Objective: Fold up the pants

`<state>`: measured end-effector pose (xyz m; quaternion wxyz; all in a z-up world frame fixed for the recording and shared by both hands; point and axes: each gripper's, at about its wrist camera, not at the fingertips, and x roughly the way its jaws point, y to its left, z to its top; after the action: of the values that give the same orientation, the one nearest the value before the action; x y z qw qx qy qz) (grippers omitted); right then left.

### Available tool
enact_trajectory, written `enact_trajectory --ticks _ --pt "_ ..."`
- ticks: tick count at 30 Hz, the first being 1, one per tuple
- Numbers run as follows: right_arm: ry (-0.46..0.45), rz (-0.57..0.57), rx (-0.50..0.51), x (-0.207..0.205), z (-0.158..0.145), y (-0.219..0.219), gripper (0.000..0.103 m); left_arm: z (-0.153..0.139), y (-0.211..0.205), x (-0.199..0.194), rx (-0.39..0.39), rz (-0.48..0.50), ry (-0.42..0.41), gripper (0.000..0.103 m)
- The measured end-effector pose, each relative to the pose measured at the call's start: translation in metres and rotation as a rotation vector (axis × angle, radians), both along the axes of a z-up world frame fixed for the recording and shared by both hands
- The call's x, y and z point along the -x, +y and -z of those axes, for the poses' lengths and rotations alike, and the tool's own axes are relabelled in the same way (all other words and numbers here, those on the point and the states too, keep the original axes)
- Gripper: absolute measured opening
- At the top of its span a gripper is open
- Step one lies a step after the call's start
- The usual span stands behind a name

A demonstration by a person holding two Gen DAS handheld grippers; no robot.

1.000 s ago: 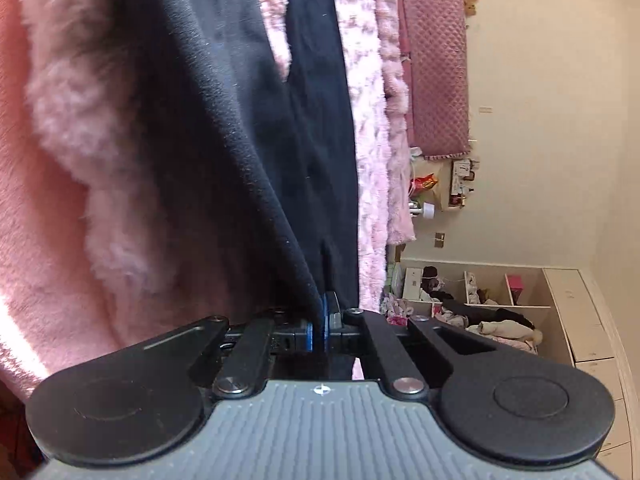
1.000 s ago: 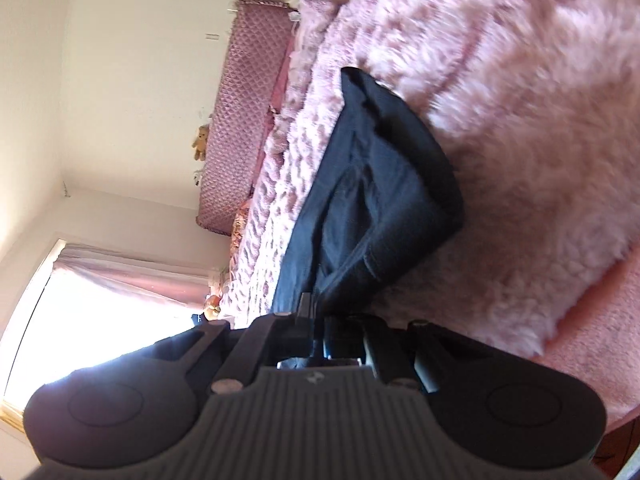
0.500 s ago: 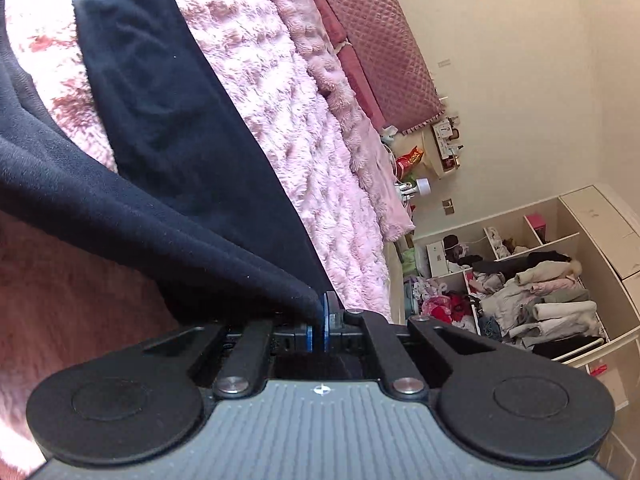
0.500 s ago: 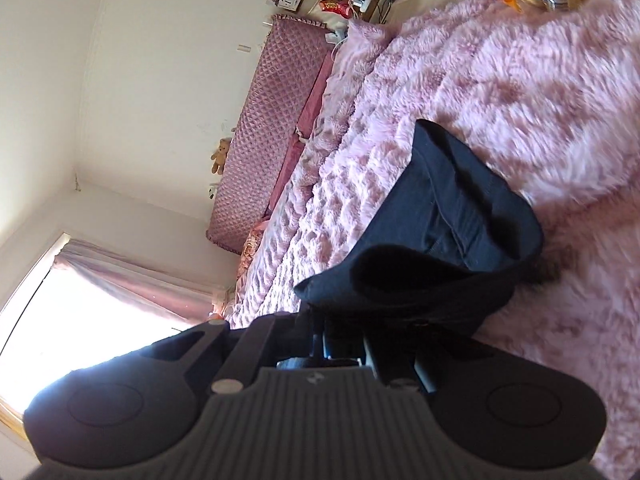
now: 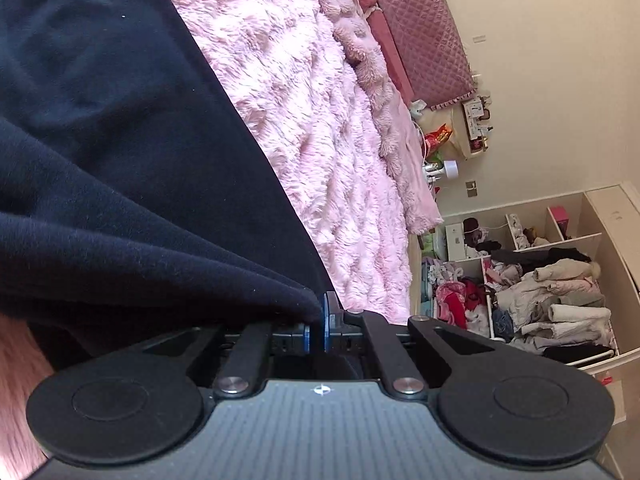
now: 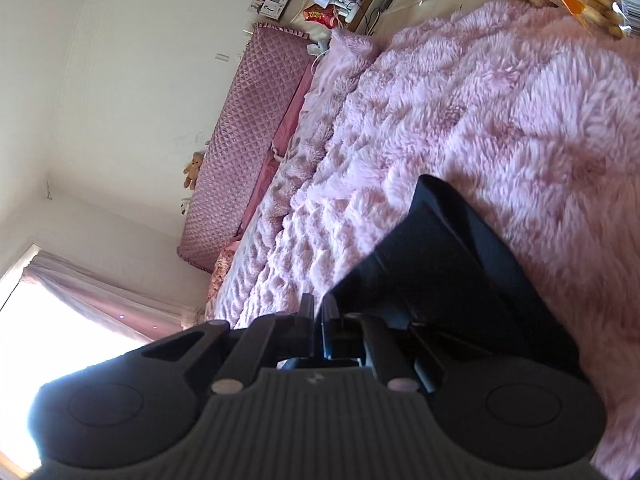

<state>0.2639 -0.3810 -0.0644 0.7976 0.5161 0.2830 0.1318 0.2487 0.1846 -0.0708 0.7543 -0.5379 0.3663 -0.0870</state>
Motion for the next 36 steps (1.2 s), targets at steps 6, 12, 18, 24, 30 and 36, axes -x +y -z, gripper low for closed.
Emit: enact_trajectory --ticks 6,12,18,24,30,36 --pt "0.064 0.000 0.136 -0.067 -0.002 -0.007 0.003 0.050 0.017 -0.054 0.421 -0.011 0.286 0.038" --pt "-0.046 -0.097 0.407 -0.035 -0.045 0.001 0.045 0.046 0.034 -0.035 0.593 -0.135 0.338 0.064" --pt "0.038 -0.150 0.590 0.008 -0.033 -0.012 0.045 -0.030 0.022 -0.001 0.092 -0.011 0.138 0.065" --pt "0.069 -0.136 0.617 0.089 -0.053 -0.014 0.045 -0.061 0.012 -0.024 -0.411 0.133 0.218 0.059" --pt "0.017 -0.031 0.674 0.235 -0.102 -0.006 0.044 -0.104 0.007 0.015 -0.451 0.128 0.055 0.061" --pt "-0.091 -0.035 0.850 0.300 -0.174 0.024 0.045 -0.141 0.000 0.078 -0.567 0.053 -0.041 0.061"
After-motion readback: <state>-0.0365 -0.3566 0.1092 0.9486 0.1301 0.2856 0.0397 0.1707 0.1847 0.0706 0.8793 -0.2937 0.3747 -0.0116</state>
